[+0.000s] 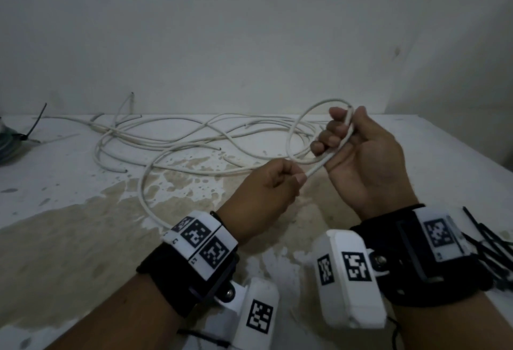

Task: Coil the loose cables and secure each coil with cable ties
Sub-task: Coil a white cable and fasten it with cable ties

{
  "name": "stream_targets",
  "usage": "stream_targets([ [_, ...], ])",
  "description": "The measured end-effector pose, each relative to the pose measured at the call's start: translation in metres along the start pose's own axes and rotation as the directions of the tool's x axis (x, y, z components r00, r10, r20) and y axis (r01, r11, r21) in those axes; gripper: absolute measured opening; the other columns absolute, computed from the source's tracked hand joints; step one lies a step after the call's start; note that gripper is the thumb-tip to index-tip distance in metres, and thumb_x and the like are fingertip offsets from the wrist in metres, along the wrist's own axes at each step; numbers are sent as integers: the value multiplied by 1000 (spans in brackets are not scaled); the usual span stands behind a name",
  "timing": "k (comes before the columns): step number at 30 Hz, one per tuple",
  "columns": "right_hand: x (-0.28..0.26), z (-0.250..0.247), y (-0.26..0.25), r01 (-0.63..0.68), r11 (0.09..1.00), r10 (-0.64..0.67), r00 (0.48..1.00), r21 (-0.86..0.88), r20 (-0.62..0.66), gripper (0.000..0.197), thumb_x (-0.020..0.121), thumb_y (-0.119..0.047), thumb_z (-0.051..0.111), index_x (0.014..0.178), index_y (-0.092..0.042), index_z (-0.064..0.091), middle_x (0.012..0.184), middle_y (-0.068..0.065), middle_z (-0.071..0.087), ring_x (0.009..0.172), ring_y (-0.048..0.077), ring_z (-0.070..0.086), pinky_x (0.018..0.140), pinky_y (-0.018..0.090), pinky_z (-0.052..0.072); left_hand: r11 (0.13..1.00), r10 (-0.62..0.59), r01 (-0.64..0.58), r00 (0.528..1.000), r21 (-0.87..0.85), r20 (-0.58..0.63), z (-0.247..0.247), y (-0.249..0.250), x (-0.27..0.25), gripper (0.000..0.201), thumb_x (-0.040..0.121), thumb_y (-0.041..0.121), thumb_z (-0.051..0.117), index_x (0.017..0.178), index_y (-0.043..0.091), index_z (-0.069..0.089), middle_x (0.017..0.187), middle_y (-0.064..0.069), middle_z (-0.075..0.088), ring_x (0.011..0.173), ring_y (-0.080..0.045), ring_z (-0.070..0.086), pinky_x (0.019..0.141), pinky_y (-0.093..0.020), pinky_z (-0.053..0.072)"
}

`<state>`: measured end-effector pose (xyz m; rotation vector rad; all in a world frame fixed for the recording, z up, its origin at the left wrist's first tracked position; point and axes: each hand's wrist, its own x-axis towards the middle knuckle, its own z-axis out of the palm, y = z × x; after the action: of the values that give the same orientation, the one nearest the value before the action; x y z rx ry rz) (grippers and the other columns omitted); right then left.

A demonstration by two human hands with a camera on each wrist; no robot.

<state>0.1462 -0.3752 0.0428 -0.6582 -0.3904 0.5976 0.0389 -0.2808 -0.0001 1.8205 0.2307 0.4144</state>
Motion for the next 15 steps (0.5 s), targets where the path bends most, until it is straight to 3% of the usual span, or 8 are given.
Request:
stream_targets([
  [4,-1,-5,-12,6,1000,-6,1000,15,15,39,101,-36,29,82,-12,53,57,-5,38,45,8,33,48,21,35,971,85,-85,996,225,9,-9,-1,2,17,94,24,55,93,17,70,62,13,55,54,1,46,56,-15,38],
  [9,-4,-4,-15,11,1000,-10,998,-15,54,39,101,-36,29,77,-14,51,56,-5,39,47,10,32,49,22,35,884,201,-176,980,433,-11,-28,-6,7,25,94,25,55,85,4,65,81,-14,65,70,-16,55,63,-19,40],
  [11,-4,-4,-15,17,1000,-16,998,-12,62,39,101,-35,28,76,-14,51,56,-5,39,47,10,33,50,22,36,855,202,-177,979,487,1,-39,-8,8,26,95,27,53,84,5,64,80,-13,64,70,-15,54,61,-17,39],
  [15,-5,-2,-11,4,1000,-1,996,-31,94,37,100,-36,29,77,-16,50,54,-6,40,45,9,35,49,21,39,839,104,-108,994,533,37,-59,-6,10,19,94,32,53,77,26,59,71,4,59,64,-8,51,61,-15,39],
])
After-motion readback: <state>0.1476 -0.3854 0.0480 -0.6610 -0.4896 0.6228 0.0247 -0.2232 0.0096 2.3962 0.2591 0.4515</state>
